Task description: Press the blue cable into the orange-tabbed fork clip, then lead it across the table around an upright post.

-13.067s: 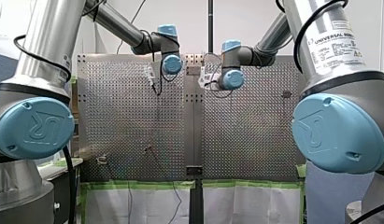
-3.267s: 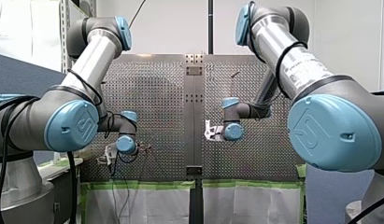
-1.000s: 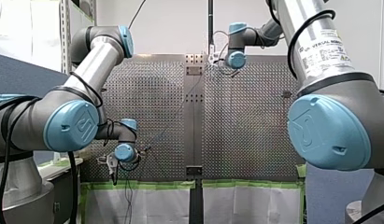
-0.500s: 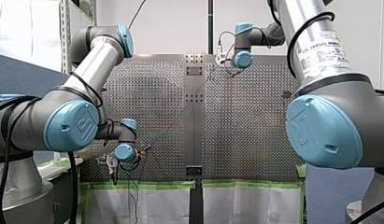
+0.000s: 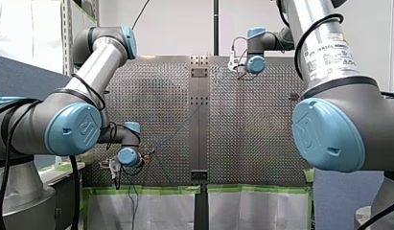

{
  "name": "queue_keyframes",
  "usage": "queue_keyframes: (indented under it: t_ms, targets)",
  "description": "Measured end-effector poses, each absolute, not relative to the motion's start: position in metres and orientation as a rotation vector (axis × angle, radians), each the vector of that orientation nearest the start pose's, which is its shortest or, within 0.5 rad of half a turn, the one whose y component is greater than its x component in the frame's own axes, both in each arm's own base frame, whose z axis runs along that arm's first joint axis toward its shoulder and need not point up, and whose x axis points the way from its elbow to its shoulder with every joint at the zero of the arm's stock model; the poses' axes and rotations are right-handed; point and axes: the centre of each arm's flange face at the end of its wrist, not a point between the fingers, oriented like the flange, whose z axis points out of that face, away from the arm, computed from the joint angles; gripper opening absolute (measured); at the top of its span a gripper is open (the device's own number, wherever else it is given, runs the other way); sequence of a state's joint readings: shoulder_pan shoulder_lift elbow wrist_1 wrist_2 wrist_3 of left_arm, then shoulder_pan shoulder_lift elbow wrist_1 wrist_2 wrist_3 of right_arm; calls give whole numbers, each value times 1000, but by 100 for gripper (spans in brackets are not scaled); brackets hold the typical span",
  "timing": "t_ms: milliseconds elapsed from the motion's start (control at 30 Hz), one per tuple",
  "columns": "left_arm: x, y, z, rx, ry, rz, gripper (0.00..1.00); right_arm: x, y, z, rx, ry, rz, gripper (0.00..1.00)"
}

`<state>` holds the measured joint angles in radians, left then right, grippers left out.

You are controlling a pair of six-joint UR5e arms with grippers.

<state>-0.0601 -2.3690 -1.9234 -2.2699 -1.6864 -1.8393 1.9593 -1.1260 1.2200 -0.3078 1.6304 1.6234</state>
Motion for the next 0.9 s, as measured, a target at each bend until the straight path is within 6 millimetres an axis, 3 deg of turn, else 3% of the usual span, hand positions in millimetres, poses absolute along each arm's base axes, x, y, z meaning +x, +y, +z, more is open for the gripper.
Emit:
queue_keyframes:
  t_ms: [600,900]
  targets:
    - [524,-153,-22,-271,1829,-121,97,345,-610,425,1209,-1019,1581,0]
    - [524,-153,-22,-271,1829,-121,97,327,-612,398,1227,-1073,1531,0]
